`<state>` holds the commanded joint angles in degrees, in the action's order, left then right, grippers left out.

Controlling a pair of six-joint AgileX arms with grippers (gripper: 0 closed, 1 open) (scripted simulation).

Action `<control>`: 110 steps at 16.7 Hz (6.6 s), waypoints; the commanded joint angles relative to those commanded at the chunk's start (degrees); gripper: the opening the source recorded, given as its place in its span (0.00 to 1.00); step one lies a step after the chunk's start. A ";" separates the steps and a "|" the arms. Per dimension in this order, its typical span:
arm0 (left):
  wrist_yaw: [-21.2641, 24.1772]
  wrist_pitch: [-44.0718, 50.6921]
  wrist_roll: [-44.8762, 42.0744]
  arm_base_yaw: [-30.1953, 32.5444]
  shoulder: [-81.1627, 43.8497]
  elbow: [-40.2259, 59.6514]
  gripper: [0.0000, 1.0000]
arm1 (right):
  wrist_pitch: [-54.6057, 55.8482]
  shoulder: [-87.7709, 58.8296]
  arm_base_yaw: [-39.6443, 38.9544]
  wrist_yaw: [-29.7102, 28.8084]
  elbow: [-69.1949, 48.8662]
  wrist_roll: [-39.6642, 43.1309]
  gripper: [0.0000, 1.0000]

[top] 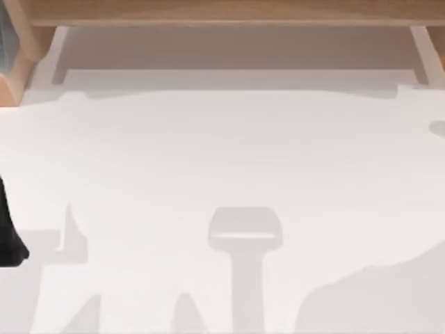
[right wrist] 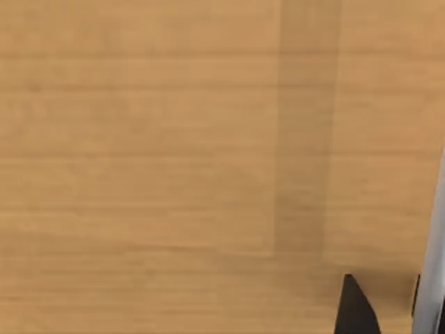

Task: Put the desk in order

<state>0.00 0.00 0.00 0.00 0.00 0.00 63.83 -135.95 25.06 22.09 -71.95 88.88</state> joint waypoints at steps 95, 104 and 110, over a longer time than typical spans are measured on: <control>-26.97 8.32 -0.50 29.33 -118.82 128.28 1.00 | -63.83 135.95 -25.06 -22.09 71.95 -88.88 1.00; -26.97 8.32 -0.50 29.33 -118.82 128.28 0.55 | -63.83 135.95 -25.06 -22.09 71.95 -88.88 1.00; -26.97 8.32 -0.50 29.33 -118.82 128.28 0.10 | -63.83 135.95 -25.06 -22.09 71.95 -88.88 1.00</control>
<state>-26.97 8.32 -0.50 29.33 -118.82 128.28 0.00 0.00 0.00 0.00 0.00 0.00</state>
